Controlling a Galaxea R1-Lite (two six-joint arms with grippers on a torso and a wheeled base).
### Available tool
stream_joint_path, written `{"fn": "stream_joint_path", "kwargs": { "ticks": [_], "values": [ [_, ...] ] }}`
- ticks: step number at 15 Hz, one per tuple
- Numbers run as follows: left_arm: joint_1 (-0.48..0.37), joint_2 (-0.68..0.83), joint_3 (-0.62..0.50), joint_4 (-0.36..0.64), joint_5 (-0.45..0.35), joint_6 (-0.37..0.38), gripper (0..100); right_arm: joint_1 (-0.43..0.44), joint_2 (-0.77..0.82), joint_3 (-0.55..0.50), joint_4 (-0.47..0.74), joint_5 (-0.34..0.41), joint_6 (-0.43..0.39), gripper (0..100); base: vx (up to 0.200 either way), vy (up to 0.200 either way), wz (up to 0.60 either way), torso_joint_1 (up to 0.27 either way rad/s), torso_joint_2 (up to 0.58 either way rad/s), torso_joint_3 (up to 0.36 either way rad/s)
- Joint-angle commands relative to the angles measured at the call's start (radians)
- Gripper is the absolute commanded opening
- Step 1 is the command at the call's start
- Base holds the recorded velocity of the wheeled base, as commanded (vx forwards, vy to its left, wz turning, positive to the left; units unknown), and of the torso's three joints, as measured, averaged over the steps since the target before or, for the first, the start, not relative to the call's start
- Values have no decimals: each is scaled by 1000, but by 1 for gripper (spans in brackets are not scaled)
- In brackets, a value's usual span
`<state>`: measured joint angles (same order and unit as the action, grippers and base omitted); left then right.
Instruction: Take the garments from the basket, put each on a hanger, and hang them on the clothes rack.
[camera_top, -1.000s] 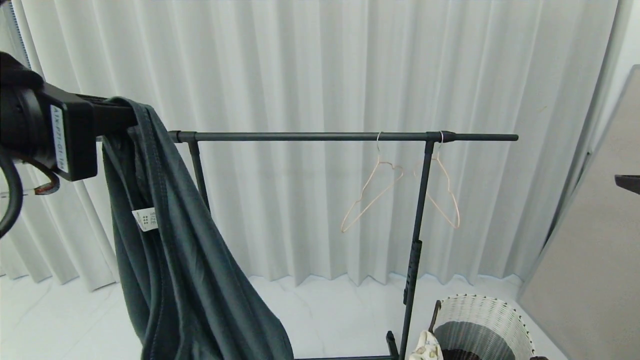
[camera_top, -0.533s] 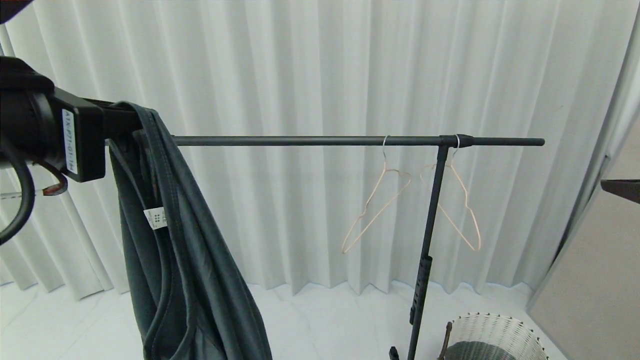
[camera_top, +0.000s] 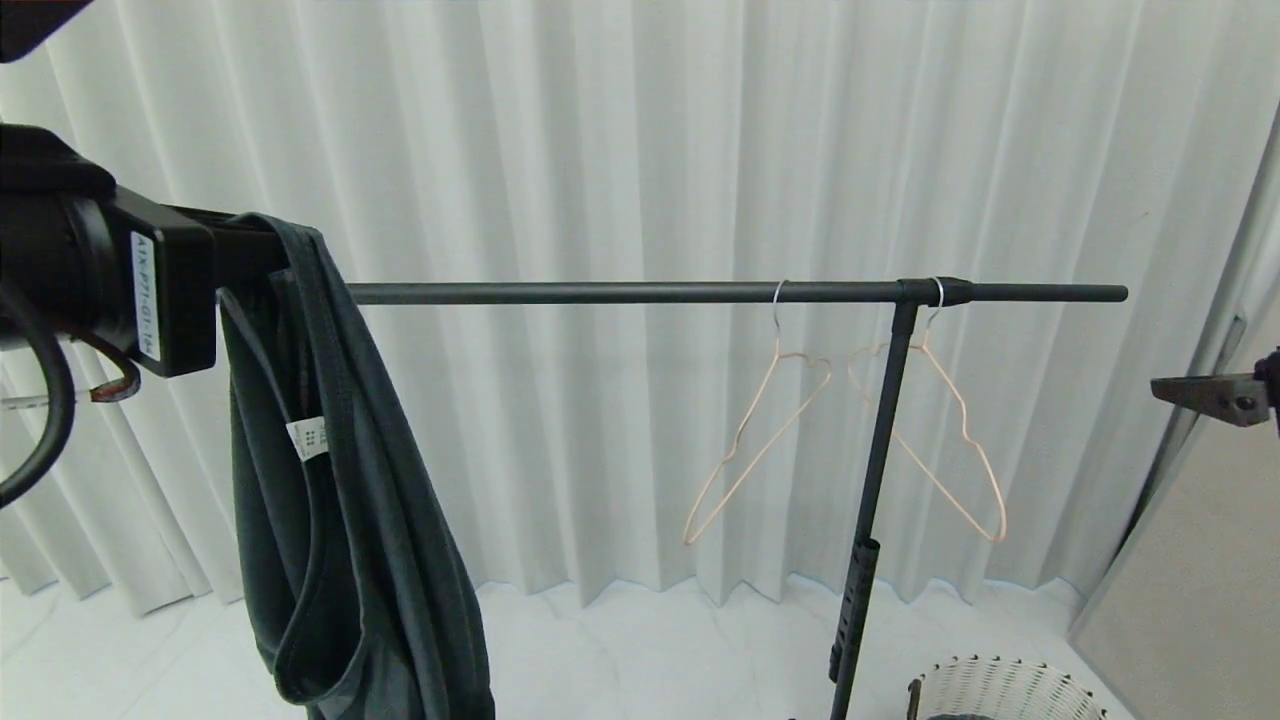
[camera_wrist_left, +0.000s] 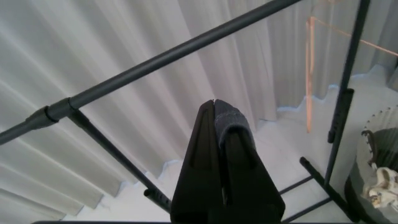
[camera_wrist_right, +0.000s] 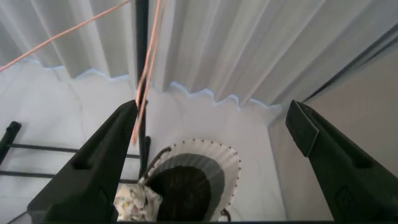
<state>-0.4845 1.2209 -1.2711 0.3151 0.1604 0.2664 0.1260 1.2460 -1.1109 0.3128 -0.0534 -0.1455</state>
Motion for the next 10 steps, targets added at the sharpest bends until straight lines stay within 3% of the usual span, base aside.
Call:
{"fn": "stream_joint_path", "kwargs": {
  "ticks": [1,5,8,10],
  "values": [
    [1,0,12,1,2,1,0,4,104,2,-57,0,6,100,0,0,0,0,0,0],
    [1,5,48,1,2,2,0,72,359,-7,-247,-2,73,100,0,0,0,0,0,0],
    [1,0,85,1,4,5,0,89,495,-61,-282,-5,159,100,0,0,0,0,0,0],
    [1,8,82,1,4,4,0,89,606,-155,-276,-9,198,100,0,0,0,0,0,0]
  ]
}}
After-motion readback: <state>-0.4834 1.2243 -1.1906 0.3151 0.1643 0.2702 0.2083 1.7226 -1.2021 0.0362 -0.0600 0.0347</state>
